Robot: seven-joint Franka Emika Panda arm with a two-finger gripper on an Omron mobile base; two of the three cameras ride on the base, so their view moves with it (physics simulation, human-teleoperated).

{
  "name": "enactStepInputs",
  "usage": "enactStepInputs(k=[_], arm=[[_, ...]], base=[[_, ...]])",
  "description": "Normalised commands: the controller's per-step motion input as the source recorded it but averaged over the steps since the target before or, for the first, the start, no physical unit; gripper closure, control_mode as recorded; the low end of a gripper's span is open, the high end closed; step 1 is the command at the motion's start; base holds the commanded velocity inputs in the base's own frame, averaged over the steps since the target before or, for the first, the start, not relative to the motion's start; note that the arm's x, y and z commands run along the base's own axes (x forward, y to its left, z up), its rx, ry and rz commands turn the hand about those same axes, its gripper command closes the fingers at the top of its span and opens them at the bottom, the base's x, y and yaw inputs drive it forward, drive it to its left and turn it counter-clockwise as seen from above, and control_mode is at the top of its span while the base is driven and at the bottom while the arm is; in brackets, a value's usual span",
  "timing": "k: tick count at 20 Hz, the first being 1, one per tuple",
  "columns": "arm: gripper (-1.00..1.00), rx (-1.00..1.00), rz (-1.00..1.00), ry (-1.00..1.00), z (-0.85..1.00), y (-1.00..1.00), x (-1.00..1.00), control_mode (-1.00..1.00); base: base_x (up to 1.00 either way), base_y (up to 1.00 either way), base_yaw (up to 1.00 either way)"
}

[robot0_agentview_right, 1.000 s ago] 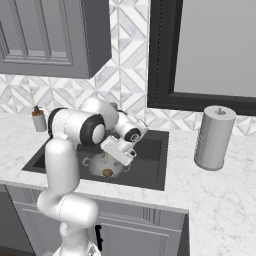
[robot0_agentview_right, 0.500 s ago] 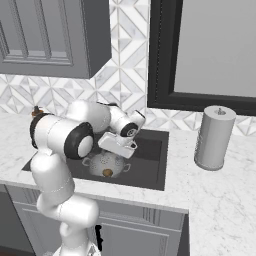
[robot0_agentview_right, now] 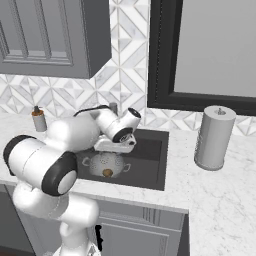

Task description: Put the colander in the sink, put the kiwi in the colander, and turn on the sink faucet and pour water over the colander.

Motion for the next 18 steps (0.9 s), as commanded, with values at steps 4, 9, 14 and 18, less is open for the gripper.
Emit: enactStepInputs(k=[4,9,14,18], arm=[[-1.00,0.00,0.00,-0.36,0.28,-0.08,-0.36,-1.00],[-1.00,0.00,0.00,-0.44,0.49,-0.04,-0.12,-1.00],[-1.00,0.01,0.02,-0.51,0.36,0.00,-0.09,-1.00],[-1.00,0.16,0.04,-0.45,0.27,-0.05,-0.05,-1.00]], base=[[0.00,0.00,0.00],[0.00,0.00,0.00],[0.00,0.00,0.00],[0.00,0.00,0.00]])
